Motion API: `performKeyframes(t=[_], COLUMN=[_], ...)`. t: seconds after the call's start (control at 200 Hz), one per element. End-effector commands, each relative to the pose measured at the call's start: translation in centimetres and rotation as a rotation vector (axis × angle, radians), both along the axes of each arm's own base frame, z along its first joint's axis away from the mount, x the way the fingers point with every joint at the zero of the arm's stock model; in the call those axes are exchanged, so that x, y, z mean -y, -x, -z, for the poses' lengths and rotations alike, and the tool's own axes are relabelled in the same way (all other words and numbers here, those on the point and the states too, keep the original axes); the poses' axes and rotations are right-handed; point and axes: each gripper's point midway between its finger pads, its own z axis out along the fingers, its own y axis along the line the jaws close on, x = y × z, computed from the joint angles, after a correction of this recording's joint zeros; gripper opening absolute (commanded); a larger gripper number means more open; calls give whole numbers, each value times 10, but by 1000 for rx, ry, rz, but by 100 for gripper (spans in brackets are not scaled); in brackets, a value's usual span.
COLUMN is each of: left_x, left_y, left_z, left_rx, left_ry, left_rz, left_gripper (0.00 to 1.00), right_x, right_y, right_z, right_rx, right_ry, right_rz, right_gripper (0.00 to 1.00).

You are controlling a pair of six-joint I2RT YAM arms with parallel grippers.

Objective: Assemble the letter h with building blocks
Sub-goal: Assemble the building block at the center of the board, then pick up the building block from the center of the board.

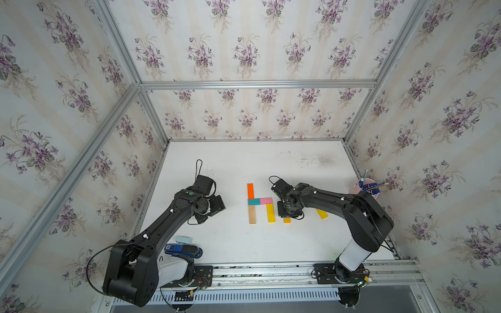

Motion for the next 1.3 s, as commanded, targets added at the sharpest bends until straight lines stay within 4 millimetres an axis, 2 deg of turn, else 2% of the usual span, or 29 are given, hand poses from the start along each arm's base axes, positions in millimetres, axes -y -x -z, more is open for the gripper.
performKeyframes(t=[0.0, 0.435, 0.744, 0.894, 1.044, 1.104, 1.184, 1.249, 1.264, 1.294], left_x=[-1, 0, 1, 0, 0, 0, 0, 0, 0, 0], left_y=[0, -2, -2, -1, -1, -2, -3, -3, -3, -4], left_z=[0, -2, 0, 1, 0, -1, -4, -8, -8, -10], left_rx=[-2, 2, -4, -6, -6, -3, 4, 11, 12, 18], left_ry=[-6, -5, -5, -7, -7, -6, -6, -5, -4, -5], left_rz=[11, 13, 15, 13, 12, 13, 12, 12, 12, 11], left_gripper=[86, 86, 86, 86, 86, 86, 86, 86, 86, 86], right_x=[5, 5, 4, 3, 2, 11, 34, 62, 76, 90], right_y=[-1, -3, -1, -3, -11, -16, -23, -30, -34, -36], right_z=[0, 0, -4, -23, -57, -72, -82, -83, -82, -80], right_rx=[0, -3, 1, 35, 110, 155, 189, 199, 200, 200], right_ry=[24, 26, 15, -4, -35, -27, -29, -41, -42, -45], right_rz=[1, 0, -5, -11, -16, 4, 71, 159, 205, 247], right_gripper=[35, 34, 53, 59, 65, 69, 75, 81, 82, 84])
